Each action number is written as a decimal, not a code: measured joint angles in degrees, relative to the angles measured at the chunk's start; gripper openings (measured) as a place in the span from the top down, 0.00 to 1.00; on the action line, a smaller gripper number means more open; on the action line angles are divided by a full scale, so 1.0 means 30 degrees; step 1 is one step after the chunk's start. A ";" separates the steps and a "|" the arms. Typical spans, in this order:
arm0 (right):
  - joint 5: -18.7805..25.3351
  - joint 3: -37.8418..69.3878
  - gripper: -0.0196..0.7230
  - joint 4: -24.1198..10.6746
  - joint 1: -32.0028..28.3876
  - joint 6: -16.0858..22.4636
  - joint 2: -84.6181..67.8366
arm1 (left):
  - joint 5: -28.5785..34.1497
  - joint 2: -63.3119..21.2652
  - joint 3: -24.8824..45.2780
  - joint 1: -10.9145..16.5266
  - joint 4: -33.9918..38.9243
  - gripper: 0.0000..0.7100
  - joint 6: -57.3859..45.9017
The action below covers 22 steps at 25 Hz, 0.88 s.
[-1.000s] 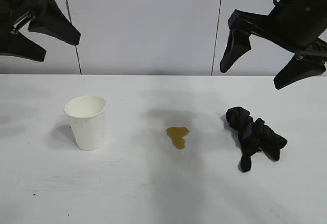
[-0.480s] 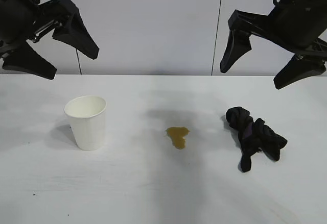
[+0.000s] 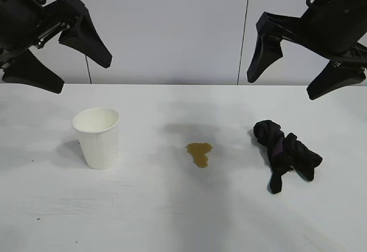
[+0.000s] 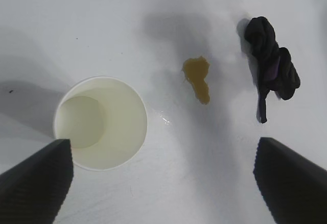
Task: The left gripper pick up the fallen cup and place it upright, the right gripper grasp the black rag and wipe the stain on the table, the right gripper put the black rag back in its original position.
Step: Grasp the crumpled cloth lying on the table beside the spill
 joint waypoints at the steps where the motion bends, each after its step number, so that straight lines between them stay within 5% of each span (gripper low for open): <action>1: -0.0062 0.0000 0.04 -0.0345 0.0000 0.0000 0.0065 | 0.0039 0.0000 0.0000 0.0000 0.0000 0.02 0.0000; 7: -0.0975 0.0000 0.04 -0.3312 0.0000 0.1373 0.2086 | 0.0163 0.0000 0.0000 0.0000 0.0000 0.02 0.0000; 14: -0.2599 0.0000 0.07 -0.3663 0.0000 0.1661 0.5054 | 0.0255 0.0000 0.0000 0.0000 0.0000 0.02 0.0000; 22: -0.3814 0.0000 0.43 -0.3663 0.0000 0.2141 0.5765 | 0.0297 0.0000 0.0000 0.0000 0.0000 0.02 0.0000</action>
